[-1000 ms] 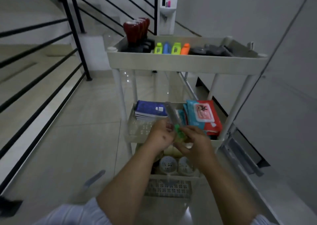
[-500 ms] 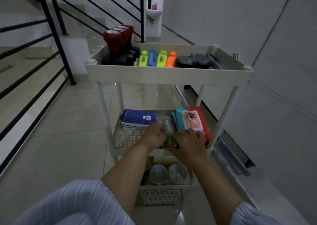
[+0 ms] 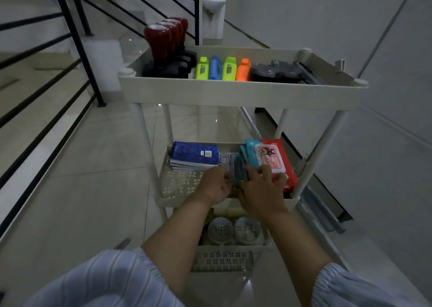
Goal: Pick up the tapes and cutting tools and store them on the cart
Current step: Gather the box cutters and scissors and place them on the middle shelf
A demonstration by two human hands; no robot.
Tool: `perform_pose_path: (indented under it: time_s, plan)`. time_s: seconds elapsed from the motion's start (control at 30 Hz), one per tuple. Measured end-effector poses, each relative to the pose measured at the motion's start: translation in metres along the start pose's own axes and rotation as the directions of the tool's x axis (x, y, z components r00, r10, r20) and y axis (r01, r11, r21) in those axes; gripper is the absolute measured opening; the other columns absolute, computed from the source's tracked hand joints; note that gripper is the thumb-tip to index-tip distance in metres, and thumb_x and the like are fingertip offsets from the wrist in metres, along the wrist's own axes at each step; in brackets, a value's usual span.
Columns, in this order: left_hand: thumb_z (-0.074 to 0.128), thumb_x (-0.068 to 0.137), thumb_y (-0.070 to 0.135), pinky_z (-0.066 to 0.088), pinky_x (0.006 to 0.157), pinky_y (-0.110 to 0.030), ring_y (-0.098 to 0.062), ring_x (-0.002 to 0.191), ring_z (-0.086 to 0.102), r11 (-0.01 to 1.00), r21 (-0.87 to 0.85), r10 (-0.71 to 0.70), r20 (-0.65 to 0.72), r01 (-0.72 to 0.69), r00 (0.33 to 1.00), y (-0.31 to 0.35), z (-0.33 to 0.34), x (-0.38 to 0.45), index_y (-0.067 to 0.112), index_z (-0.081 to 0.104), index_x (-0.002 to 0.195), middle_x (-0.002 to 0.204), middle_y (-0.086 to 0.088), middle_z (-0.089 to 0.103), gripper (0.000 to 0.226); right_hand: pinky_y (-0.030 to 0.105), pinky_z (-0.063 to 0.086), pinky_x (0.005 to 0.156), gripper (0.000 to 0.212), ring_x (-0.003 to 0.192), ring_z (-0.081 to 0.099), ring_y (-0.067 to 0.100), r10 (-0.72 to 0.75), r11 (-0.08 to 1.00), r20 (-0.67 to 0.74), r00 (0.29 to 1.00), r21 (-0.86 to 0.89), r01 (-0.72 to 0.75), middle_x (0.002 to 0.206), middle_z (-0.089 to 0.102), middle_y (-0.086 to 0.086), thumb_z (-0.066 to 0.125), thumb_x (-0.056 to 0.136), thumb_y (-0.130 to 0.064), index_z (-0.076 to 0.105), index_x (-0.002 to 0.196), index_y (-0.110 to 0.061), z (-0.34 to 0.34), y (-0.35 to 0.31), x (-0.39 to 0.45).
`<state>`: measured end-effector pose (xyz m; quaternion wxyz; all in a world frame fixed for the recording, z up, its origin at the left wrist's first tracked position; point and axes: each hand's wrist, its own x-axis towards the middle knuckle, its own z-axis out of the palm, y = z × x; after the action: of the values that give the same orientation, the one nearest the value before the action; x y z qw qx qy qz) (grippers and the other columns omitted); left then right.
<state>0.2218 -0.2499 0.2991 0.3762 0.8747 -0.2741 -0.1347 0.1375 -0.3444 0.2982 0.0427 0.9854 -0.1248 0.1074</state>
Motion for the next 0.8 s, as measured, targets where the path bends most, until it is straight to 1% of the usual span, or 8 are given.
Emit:
perform_pose_path:
  time_s: [0.13, 0.23, 0.3, 0.43, 0.5, 0.6, 0.7, 0.8]
  plan:
    - [0.049, 0.085, -0.001, 0.045, 0.080, -0.025, -0.032, 0.102, 0.061, 0.998, 0.024, 0.059, 0.021, -0.060, 0.998, -0.002, -0.004, -0.004, -0.004, 0.064, 0.105, 0.106, -0.021, 0.066, 0.025, 0.045, 0.022, 0.083, 0.014, 0.109, 0.034, 0.033, 0.025, 0.999, -0.159, 0.987, -0.030, -0.030, 0.120, 0.064, 0.011, 0.078, 0.057, -0.029, 0.074, 0.070, -0.026, 0.005, 0.000, 0.002]
    - [0.049, 0.086, -0.001, 0.049, 0.080, -0.025, -0.025, 0.094, 0.061, 0.992, -0.075, 0.099, -0.073, -0.105, 0.992, -0.006, -0.009, -0.015, 0.002, 0.063, 0.106, 0.104, -0.016, 0.065, 0.024, 0.059, 0.041, 0.076, 0.024, 0.107, 0.032, 0.031, 0.015, 0.998, -0.301, 0.954, 0.064, 0.004, 0.118, 0.064, 0.012, 0.066, 0.063, -0.021, 0.072, 0.086, -0.025, 0.005, -0.009, 0.000]
    - [0.049, 0.088, 0.002, 0.042, 0.070, -0.011, -0.016, 0.089, 0.055, 0.980, -0.090, 0.159, -0.168, -0.176, 0.973, -0.013, -0.012, -0.032, 0.007, 0.062, 0.108, 0.104, -0.007, 0.059, 0.025, 0.054, 0.044, 0.074, 0.031, 0.105, 0.033, 0.029, 0.010, 0.993, -0.373, 0.928, 0.116, 0.035, 0.116, 0.064, 0.011, 0.055, 0.068, -0.018, 0.067, 0.096, -0.024, 0.009, -0.018, -0.005]
    - [0.043, 0.085, 0.009, 0.043, 0.084, -0.023, -0.018, 0.098, 0.054, 0.957, 0.016, 0.282, -0.290, -0.290, 0.915, -0.042, -0.017, -0.074, 0.007, 0.062, 0.107, 0.108, -0.011, 0.057, 0.029, 0.036, 0.031, 0.075, 0.037, 0.101, 0.037, 0.026, -0.078, 0.954, -0.403, 0.912, 0.237, 0.186, 0.115, 0.054, 0.003, 0.039, 0.070, -0.024, 0.057, 0.103, -0.023, 0.028, -0.040, -0.030]
    - [0.038, 0.081, 0.015, 0.044, 0.082, -0.020, -0.014, 0.093, 0.053, 0.944, 0.012, 0.315, -0.334, -0.331, 0.888, -0.059, -0.021, -0.095, 0.004, 0.065, 0.100, 0.102, -0.013, 0.059, 0.035, 0.035, 0.039, 0.071, 0.037, 0.100, 0.039, 0.025, -0.142, 0.941, -0.381, 0.913, 0.233, 0.244, 0.114, 0.056, 0.003, 0.040, 0.072, -0.025, 0.055, 0.107, -0.023, 0.041, -0.054, -0.044]
    - [0.036, 0.079, 0.013, 0.043, 0.082, -0.016, -0.013, 0.093, 0.054, 0.966, -0.024, 0.229, -0.381, -0.257, 0.896, -0.088, -0.026, -0.121, 0.006, 0.066, 0.096, 0.100, -0.012, 0.061, 0.035, 0.038, 0.045, 0.066, 0.035, 0.093, 0.040, 0.026, -0.182, 0.906, -0.339, 0.923, 0.307, 0.292, 0.105, 0.062, 0.008, 0.042, 0.073, -0.026, 0.051, 0.107, -0.022, 0.058, -0.079, -0.059]
    - [0.036, 0.080, 0.011, 0.041, 0.079, -0.015, -0.014, 0.092, 0.054, 0.991, -0.044, 0.098, -0.397, -0.126, 0.912, -0.130, -0.026, -0.141, 0.005, 0.064, 0.097, 0.098, -0.009, 0.060, 0.034, 0.035, 0.034, 0.070, 0.032, 0.089, 0.042, 0.025, -0.287, 0.832, -0.286, 0.914, 0.398, 0.386, 0.102, 0.053, 0.004, 0.046, 0.075, -0.021, 0.054, 0.107, -0.018, 0.083, -0.108, -0.067]
    - [0.042, 0.080, 0.004, 0.036, 0.077, -0.003, -0.013, 0.093, 0.053, 0.994, -0.101, -0.087, -0.400, 0.051, 0.912, -0.178, -0.026, -0.161, 0.007, 0.062, 0.103, 0.100, 0.002, 0.053, 0.031, 0.029, 0.031, 0.069, 0.034, 0.088, 0.044, 0.022, -0.422, 0.733, -0.174, 0.890, 0.512, 0.448, 0.096, 0.060, 0.008, 0.055, 0.075, -0.010, 0.056, 0.108, -0.014, 0.109, -0.144, -0.071]
